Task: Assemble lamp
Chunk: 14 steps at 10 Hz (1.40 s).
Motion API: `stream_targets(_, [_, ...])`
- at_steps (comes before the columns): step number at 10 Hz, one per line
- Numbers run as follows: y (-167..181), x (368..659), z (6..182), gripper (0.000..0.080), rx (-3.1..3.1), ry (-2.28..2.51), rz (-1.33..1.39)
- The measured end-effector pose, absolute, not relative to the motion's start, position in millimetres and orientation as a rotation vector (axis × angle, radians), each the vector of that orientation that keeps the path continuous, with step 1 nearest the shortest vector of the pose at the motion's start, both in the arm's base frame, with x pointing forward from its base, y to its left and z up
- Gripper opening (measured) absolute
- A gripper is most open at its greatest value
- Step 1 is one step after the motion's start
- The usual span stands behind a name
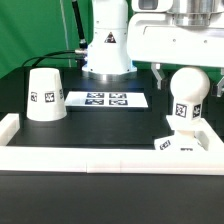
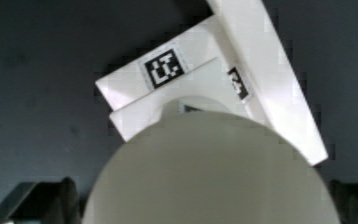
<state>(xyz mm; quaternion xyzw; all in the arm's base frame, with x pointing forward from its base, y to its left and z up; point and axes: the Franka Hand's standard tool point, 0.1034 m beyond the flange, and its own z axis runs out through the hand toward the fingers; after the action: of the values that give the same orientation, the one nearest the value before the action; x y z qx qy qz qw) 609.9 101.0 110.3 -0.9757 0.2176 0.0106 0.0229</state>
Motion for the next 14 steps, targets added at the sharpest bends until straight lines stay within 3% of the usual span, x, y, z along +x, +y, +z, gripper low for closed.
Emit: stream_targets(14, [99.2,611.6,109.6,0.0699,-2.971,-0.961,0.003])
